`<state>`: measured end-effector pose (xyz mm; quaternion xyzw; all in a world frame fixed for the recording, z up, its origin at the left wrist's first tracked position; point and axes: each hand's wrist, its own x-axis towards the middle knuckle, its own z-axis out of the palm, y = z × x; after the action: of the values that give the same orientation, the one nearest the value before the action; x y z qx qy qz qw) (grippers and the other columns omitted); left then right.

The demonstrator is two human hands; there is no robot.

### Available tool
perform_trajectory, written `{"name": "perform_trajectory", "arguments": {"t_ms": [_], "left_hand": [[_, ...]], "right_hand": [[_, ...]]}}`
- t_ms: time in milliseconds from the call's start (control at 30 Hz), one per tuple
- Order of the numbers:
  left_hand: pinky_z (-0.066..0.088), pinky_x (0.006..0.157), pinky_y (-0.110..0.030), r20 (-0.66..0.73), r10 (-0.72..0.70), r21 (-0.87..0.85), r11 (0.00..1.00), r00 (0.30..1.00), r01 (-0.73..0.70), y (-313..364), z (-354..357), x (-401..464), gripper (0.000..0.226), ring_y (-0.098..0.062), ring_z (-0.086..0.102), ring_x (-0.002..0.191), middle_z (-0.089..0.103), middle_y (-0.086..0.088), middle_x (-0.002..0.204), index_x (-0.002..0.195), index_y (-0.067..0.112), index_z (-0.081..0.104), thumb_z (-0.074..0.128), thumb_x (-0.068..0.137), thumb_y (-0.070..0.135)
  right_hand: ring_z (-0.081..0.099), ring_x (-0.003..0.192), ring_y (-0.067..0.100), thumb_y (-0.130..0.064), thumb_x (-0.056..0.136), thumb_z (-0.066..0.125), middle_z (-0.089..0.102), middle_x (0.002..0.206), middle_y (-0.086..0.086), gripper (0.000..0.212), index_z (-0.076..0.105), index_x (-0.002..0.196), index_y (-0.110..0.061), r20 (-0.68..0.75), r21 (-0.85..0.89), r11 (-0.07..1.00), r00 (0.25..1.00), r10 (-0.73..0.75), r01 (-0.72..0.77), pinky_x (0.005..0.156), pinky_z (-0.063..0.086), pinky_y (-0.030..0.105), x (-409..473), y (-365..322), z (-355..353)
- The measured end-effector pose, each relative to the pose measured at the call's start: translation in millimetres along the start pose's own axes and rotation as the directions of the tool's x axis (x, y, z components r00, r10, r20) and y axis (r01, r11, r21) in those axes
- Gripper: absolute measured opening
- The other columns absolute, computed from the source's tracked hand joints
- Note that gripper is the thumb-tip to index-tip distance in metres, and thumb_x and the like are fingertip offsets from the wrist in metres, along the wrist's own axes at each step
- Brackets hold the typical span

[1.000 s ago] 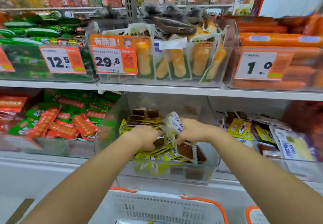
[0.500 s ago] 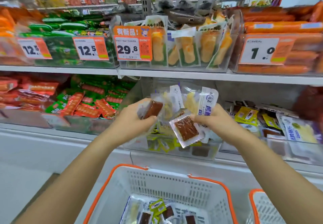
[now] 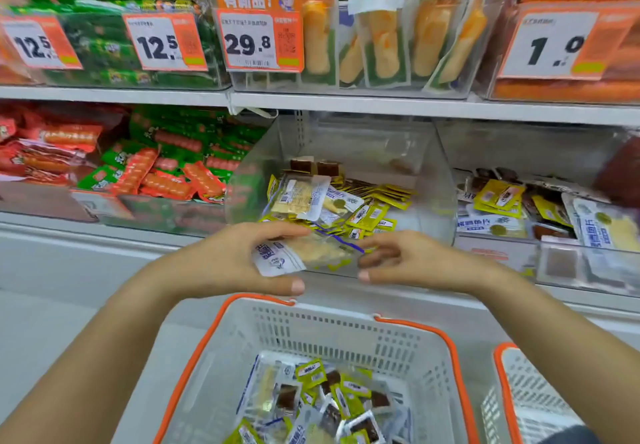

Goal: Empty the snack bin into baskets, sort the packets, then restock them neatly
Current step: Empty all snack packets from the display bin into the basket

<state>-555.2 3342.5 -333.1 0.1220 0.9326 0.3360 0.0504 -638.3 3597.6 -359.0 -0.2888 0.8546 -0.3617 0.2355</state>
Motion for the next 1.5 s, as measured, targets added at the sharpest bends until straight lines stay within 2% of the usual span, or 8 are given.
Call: {"name": "perform_trajectory", "arguments": {"t_ms": [100, 267, 433, 600, 733, 933, 1233, 1500], "left_hand": [[0.036, 0.1, -0.007, 0.122, -0.004, -0.217, 0.976, 0.993, 0.03, -0.8, -20.9, -2.2, 0.088, 0.01, 0.044, 0.125, 0.051, 0.03, 0.132, 0.129, 0.046, 0.048, 0.072, 0.051, 0.078], [0.043, 0.101, -0.022, 0.398, 0.04, -0.318, 0.943, 0.917, 0.097, 12.3, -48.0, 5.7, 0.08, -0.005, 0.056, 0.121, 0.06, 0.014, 0.129, 0.131, 0.034, 0.05, 0.074, 0.062, 0.067], [0.049, 0.095, -0.032, -0.062, -0.161, -0.206, 0.968, 0.985, 0.145, -0.9, -44.9, 64.0, 0.033, -0.006, 0.066, 0.1, 0.073, 0.01, 0.102, 0.114, 0.031, 0.064, 0.068, 0.083, 0.043], [0.038, 0.095, -0.024, -0.064, -0.222, 0.08, 0.971, 0.973, 0.227, -26.5, -21.9, 137.8, 0.063, -0.014, 0.05, 0.12, 0.051, 0.0, 0.139, 0.137, 0.02, 0.047, 0.068, 0.083, 0.044], [0.029, 0.11, -0.036, 0.047, -0.34, 0.261, 0.912, 0.939, 0.317, -41.8, -9.2, 178.1, 0.099, -0.025, 0.026, 0.141, 0.025, -0.005, 0.155, 0.15, 0.02, 0.021, 0.069, 0.074, 0.062], [0.022, 0.116, -0.043, 0.179, -0.544, 0.465, 0.781, 0.82, 0.416, -67.9, 5.2, 211.5, 0.13, -0.029, 0.009, 0.147, 0.009, -0.006, 0.161, 0.153, 0.025, 0.002, 0.058, 0.054, 0.088], [0.019, 0.113, -0.049, 0.039, -0.441, 0.641, 0.7, 0.897, 0.316, -44.1, 44.2, 229.1, 0.119, -0.039, 0.0, 0.145, 0.001, -0.019, 0.158, 0.152, 0.018, -0.004, 0.062, 0.07, 0.073], [0.041, 0.083, -0.034, -0.245, -0.254, 0.58, 0.735, 0.936, 0.352, -54.0, 16.8, 221.7, 0.047, -0.034, 0.05, 0.117, 0.055, -0.009, 0.128, 0.135, 0.023, 0.041, 0.049, 0.089, 0.024]], "right_hand": [[0.068, 0.075, 0.012, -0.017, 0.089, 0.065, 0.071, 0.077, -0.008, 0.025, 0.062, 0.114, -0.018, -0.227, 0.224, 0.971, 0.973, -0.03, 0.082, 0.072, 0.053, 0.025, 2.1, -9.3, -19.7], [0.067, 0.073, 0.014, -0.011, 0.091, 0.059, 0.074, 0.086, 0.002, 0.018, 0.065, 0.108, -0.015, -0.396, 0.284, 0.955, 0.917, 0.037, 0.084, 0.076, 0.054, 0.032, 24.8, -15.3, -48.2], [0.064, 0.089, 0.014, -0.024, 0.088, 0.065, 0.069, 0.089, -0.005, 0.012, 0.066, 0.1, -0.025, -0.403, 0.042, 0.998, 0.913, 0.067, -0.055, 0.087, 0.05, 0.033, 69.3, -4.3, -61.4], [0.048, 0.126, 0.023, -0.047, 0.081, 0.069, 0.049, 0.14, 0.006, 0.074, 0.041, 0.141, -0.014, -0.294, -0.254, 0.939, 0.944, 0.152, -0.23, 0.101, 0.043, 0.037, 114.2, 5.3, -64.6], [0.035, 0.137, 0.029, -0.065, 0.068, 0.07, 0.032, 0.151, 0.011, 0.108, 0.019, 0.15, -0.017, -0.223, -0.37, 0.864, 0.935, 0.275, -0.342, 0.107, 0.038, 0.041, 146.8, 22.3, -65.5], [0.004, 0.147, 0.032, -0.05, 0.062, 0.084, 0.004, 0.16, 0.011, 0.132, -0.008, 0.152, -0.023, -0.057, -0.762, 0.598, 0.946, 0.32, -0.248, 0.115, 0.022, 0.051, 180.9, 44.7, -60.4], [0.054, 0.117, 0.03, -0.05, 0.077, 0.069, 0.053, 0.131, 0.007, 0.074, 0.036, 0.14, -0.028, -0.074, -0.711, 0.7, 0.997, 0.032, -0.075, 0.089, 0.045, 0.031, 212.4, 68.2, -58.1], [0.056, 0.11, 0.032, -0.034, 0.091, 0.056, 0.06, 0.122, 0.013, 0.047, 0.044, 0.136, -0.025, -0.085, -0.794, 0.605, 0.996, -0.017, -0.058, 0.082, 0.044, 0.032, 203.8, 61.1, -59.5]]}}
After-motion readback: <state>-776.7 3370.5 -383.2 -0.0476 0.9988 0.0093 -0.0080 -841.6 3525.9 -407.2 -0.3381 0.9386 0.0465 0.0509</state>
